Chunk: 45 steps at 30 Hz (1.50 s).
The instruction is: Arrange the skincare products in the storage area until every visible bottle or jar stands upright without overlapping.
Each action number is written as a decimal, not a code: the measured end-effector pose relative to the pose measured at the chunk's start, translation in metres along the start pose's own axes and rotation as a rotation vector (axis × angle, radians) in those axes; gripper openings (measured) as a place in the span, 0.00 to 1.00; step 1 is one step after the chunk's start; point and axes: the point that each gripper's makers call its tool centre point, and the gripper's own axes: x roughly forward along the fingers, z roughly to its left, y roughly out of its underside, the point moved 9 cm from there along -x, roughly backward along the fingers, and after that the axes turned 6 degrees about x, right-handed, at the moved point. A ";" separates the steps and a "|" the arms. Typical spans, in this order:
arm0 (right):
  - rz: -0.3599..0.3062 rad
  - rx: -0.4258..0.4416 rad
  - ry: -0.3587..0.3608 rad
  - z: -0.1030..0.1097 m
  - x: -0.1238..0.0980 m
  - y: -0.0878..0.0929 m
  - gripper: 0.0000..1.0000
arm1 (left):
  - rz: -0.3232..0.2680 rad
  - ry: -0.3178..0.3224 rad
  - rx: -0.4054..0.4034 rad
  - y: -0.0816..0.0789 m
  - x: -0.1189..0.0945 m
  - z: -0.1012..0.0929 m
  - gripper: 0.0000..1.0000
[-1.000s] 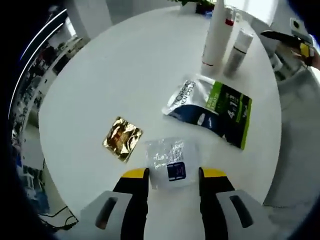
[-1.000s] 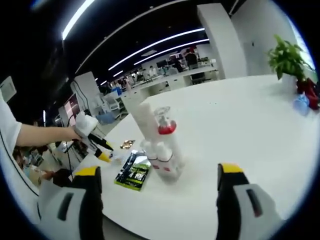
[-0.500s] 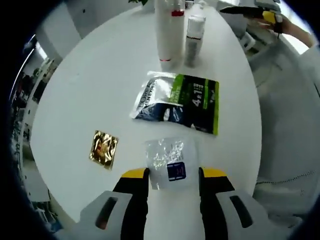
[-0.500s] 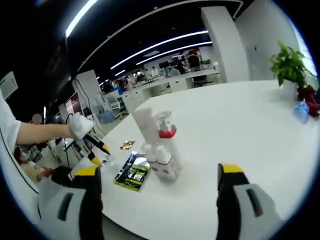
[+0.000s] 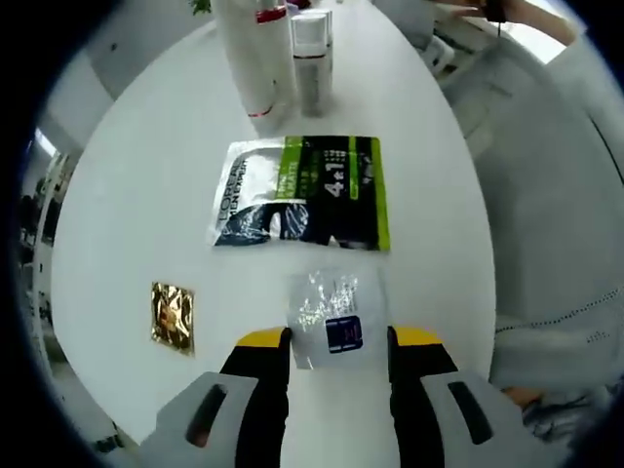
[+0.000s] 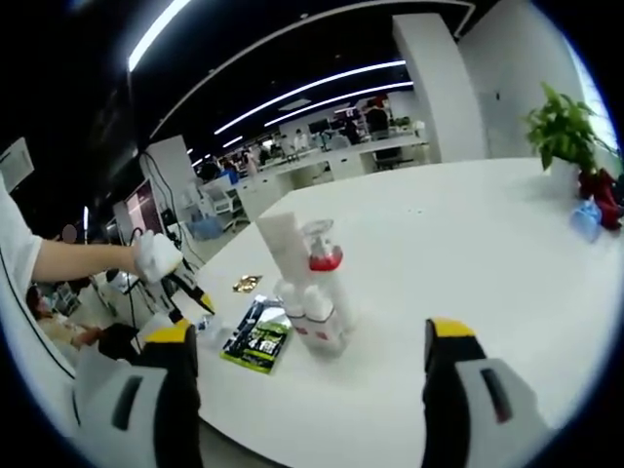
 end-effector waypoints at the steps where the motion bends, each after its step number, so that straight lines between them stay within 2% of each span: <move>1: 0.001 0.000 0.001 0.000 0.000 0.000 0.97 | 0.003 0.003 0.007 0.000 0.001 0.000 0.37; 15: 0.017 0.000 -0.002 -0.002 0.002 0.003 0.97 | 0.021 0.047 0.055 0.000 0.013 0.002 0.37; 25: 0.024 0.012 0.001 -0.003 0.004 0.008 0.97 | 0.020 0.048 0.108 0.000 0.019 0.004 0.37; 30: 0.024 0.018 0.002 -0.004 0.004 0.008 0.97 | 0.040 0.036 0.103 0.003 0.023 0.005 0.37; 45: 0.030 0.017 -0.009 -0.002 0.007 0.008 0.97 | 0.008 0.011 0.074 0.002 0.020 0.005 0.38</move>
